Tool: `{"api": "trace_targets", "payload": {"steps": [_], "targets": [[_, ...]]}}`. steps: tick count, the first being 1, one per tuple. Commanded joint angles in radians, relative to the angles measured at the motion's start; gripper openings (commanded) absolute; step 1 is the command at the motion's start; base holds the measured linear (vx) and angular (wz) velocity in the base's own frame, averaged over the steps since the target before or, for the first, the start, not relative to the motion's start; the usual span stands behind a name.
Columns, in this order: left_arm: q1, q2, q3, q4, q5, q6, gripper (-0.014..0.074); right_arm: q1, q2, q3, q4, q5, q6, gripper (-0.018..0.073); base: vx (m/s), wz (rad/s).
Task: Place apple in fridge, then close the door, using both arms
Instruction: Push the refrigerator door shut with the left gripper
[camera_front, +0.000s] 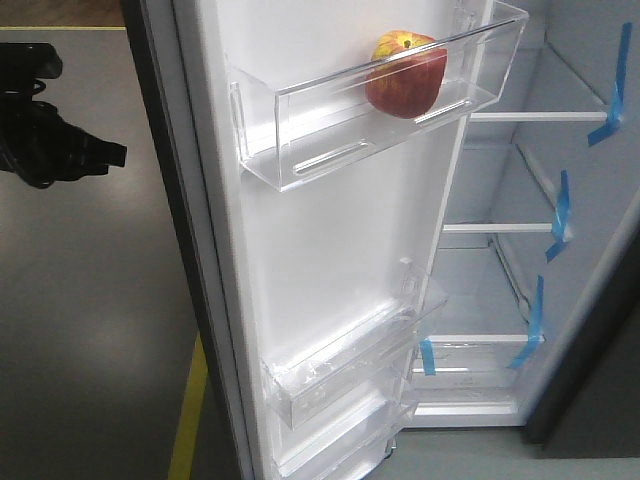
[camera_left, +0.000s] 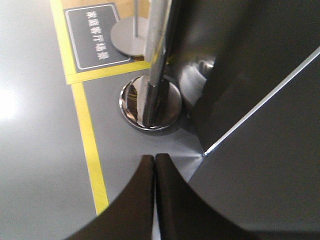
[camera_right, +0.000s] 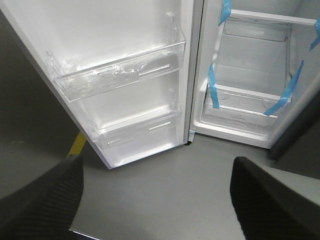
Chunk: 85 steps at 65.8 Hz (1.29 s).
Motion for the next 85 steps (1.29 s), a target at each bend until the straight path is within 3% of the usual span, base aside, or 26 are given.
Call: {"api": "trace_targets", "payload": {"steps": [1,85], "targets": [[-0.032,-0.014,-0.064,-0.035,-0.05,0.005,-0.0006,-0.002,0.011,-0.023,-0.011,-0.057,-0.004,0.0581,0.0,0.0],[-0.44,0.022,-0.108,-0.029,-0.047,0.03,-0.0006,-0.002,0.011,-0.023,-0.011,-0.056,-0.004,0.0581,0.0,0.01]]}}
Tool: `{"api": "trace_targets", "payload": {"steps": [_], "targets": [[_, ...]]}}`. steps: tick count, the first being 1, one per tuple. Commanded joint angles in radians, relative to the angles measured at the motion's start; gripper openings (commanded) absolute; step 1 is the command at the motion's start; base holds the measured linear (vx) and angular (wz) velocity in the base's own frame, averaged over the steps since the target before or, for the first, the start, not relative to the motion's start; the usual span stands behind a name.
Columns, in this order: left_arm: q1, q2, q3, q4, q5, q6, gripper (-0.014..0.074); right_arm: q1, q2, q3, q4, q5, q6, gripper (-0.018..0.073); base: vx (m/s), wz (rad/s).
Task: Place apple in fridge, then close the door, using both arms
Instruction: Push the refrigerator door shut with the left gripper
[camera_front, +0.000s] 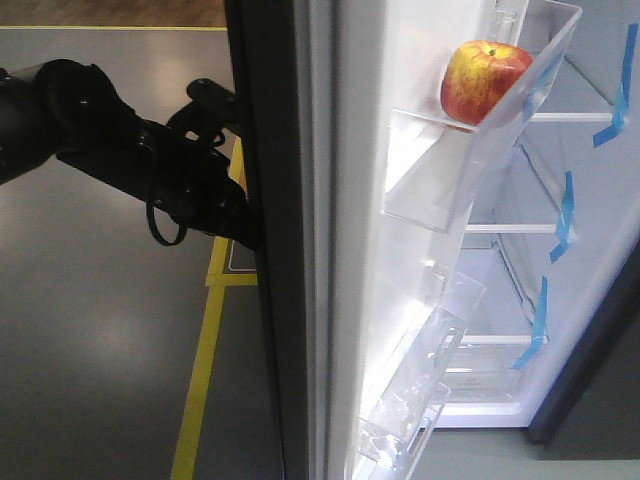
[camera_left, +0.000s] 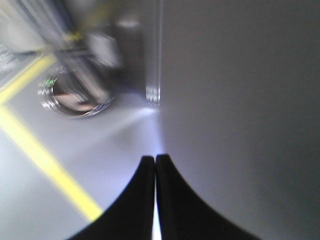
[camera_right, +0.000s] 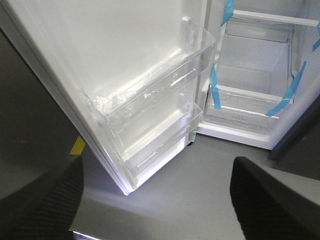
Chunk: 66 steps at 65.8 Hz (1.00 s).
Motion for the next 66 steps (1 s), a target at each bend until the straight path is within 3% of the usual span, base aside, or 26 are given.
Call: {"api": "trace_targets", "payload": {"steps": [1,24,31,66], "targets": [[-0.039,-0.025,-0.038,-0.103,-0.217,-0.072,-0.0006,-0.002,0.011,-0.023,-0.011,-0.056,-0.004,0.0581,0.0,0.0],[-0.139,-0.025,-0.038,-0.111,-0.251,-0.07,-0.0006,-0.002,0.011,-0.023,-0.011,-0.057,-0.004,0.0581,0.0,0.0],[-0.166,-0.026,-0.038,-0.138,-0.274,-0.026,-0.0006,-0.002,0.011,-0.023,-0.011,-0.057,-0.004,0.0581,0.0,0.0],[-0.193,-0.026,-0.13,-0.442,-0.268,0.251,-0.0006,-0.002,0.011,-0.023,-0.011,-0.057,-0.004,0.0581,0.0,0.0]]}}
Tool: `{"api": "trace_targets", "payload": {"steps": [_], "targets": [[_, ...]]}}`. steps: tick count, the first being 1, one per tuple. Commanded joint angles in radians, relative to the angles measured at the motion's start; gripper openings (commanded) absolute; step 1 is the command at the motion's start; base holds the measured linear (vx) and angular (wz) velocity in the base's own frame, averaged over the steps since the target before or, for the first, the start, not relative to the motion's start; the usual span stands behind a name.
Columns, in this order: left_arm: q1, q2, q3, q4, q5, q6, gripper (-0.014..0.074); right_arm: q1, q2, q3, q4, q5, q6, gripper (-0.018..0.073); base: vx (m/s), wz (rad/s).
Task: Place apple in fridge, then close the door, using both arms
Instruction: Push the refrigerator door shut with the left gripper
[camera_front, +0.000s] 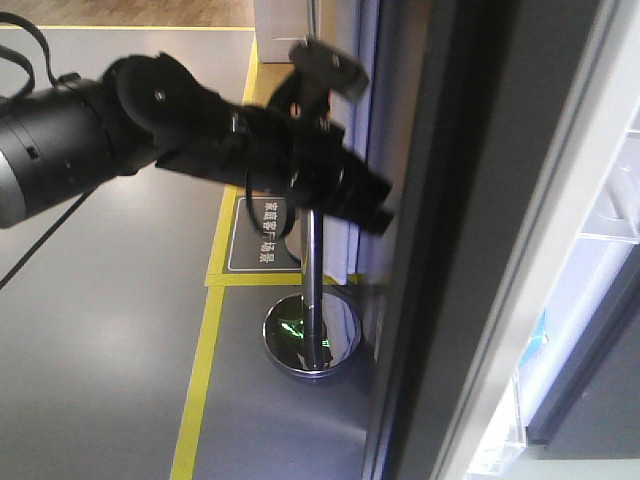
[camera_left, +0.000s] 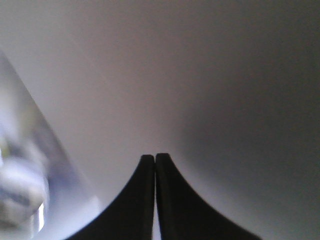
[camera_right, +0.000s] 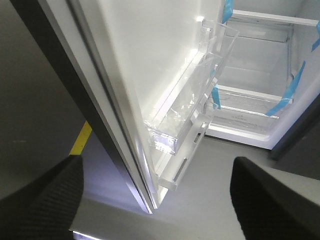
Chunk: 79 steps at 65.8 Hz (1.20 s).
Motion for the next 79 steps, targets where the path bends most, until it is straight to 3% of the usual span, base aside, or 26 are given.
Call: {"api": "trace_targets", "payload": {"steps": [1,20,30,53,79], "targets": [[-0.006,-0.04,-0.043,-0.119,-0.073,0.059,-0.0006,-0.002,0.011,-0.023,-0.012,-0.058,-0.004,0.0581,0.0,0.0],[-0.007,-0.039,-0.043,-0.368,-0.073,0.226,-0.0006,-0.002,0.011,-0.023,-0.012,-0.057,-0.004,0.0581,0.0,0.0],[-0.015,-0.039,-0.043,-0.448,-0.078,0.289,-0.0006,-0.002,0.011,-0.023,-0.012,-0.057,-0.004,0.0581,0.0,0.0],[-0.083,-0.012,-0.065,-0.476,-0.154,0.346,-0.0006,-0.002,0.011,-0.023,-0.012,-0.057,-0.004,0.0581,0.0,0.0],[-0.169,0.142,-0.315,-0.475,-0.145,0.345,-0.0006,-0.002,0.011,-0.023,-0.012,-0.057,-0.004,0.0581,0.0,0.0]]}}
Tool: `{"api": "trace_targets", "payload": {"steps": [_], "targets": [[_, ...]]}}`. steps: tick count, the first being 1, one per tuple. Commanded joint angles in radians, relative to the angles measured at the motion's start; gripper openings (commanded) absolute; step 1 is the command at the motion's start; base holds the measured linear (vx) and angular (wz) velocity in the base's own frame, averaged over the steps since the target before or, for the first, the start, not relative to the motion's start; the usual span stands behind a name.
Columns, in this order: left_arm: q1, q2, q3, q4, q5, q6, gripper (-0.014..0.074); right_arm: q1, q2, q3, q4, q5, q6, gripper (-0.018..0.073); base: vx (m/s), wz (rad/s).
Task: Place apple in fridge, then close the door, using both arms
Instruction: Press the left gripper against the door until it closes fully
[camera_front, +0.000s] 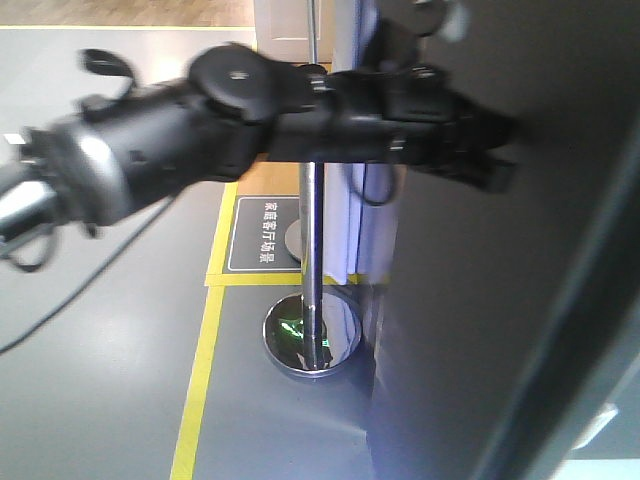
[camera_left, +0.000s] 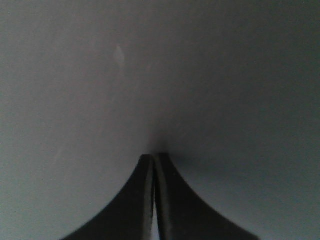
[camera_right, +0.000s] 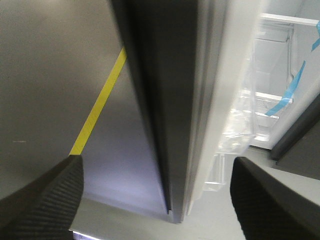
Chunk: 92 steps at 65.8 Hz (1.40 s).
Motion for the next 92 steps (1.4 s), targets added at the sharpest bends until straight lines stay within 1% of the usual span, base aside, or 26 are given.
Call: {"api": "trace_targets", "payload": {"steps": [1,18,29,48,55,61,63,67,70,72,77,78,79,80,84,85,90,92], "targets": [[-0.035,-0.006,-0.101,-0.055,-0.018,0.006,-0.0006,-0.002,0.011,-0.023,-0.011,-0.057,-0.004,0.0581,0.0,0.0],[-0.079,0.129,-0.285,-0.055,-0.093,0.006,-0.0006,-0.002,0.011,-0.023,-0.011,-0.057,-0.004,0.0581,0.0,0.0],[-0.089,0.195,-0.375,-0.055,-0.13,0.006,-0.0006,-0.002,0.011,-0.023,-0.011,-0.057,-0.004,0.0581,0.0,0.0],[-0.089,0.201,-0.387,-0.053,-0.114,0.005,-0.0006,-0.002,0.011,-0.023,-0.011,-0.057,-0.004,0.0581,0.0,0.0],[-0.085,0.2,-0.387,-0.042,-0.069,0.005,-0.0006,-0.002,0.011,-0.023,-0.011,-0.057,-0.004,0.0581,0.0,0.0],[-0.082,0.19,-0.387,-0.011,-0.027,0.003,-0.0006,-0.002,0.011,-0.023,-0.011,-0.057,-0.004,0.0581,0.0,0.0],[-0.081,0.187,-0.387,-0.001,-0.015,-0.002,-0.0006,-0.002,0.011,-0.023,-0.011,-0.057,-0.004,0.0581,0.0,0.0],[-0.074,0.174,-0.387,0.019,0.017,-0.06,-0.0006,-0.002,0.011,-0.023,-0.011,-0.057,-0.004,0.0581,0.0,0.0],[-0.065,0.161,-0.387,0.048,0.03,-0.109,-0.0006,-0.002,0.011,-0.023,-0.011,-0.057,-0.004,0.0581,0.0,0.0],[-0.06,0.152,-0.387,0.076,0.038,-0.168,-0.0006,-0.002,0.011,-0.023,-0.011,-0.057,-0.004,0.0581,0.0,0.0],[-0.041,0.122,-0.387,0.192,0.074,-0.294,-0.0006,-0.002,0.011,-0.023,-0.011,-0.057,-0.004,0.0581,0.0,0.0],[-0.037,0.117,-0.387,0.219,0.083,-0.333,-0.0006,-0.002,0.011,-0.023,-0.011,-0.057,-0.004,0.0581,0.0,0.0],[-0.036,0.114,-0.387,0.232,0.087,-0.333,-0.0006,-0.002,0.011,-0.023,-0.011,-0.057,-0.004,0.0581,0.0,0.0],[-0.031,0.103,-0.387,0.274,0.101,-0.372,-0.0006,-0.002,0.011,-0.023,-0.011,-0.057,-0.004,0.0581,0.0,0.0],[-0.02,0.074,-0.387,0.397,0.149,-0.487,-0.0006,-0.002,0.011,-0.023,-0.011,-0.057,-0.004,0.0581,0.0,0.0],[-0.017,0.067,-0.387,0.444,0.162,-0.51,-0.0006,-0.002,0.011,-0.023,-0.011,-0.057,-0.004,0.0581,0.0,0.0],[-0.016,0.033,-0.385,0.599,0.234,-0.625,-0.0006,-0.002,0.011,-0.023,-0.011,-0.057,-0.004,0.0581,0.0,0.0],[-0.016,0.016,-0.381,0.665,0.251,-0.655,-0.0006,-0.002,0.011,-0.023,-0.011,-0.057,-0.004,0.0581,0.0,0.0]]}}
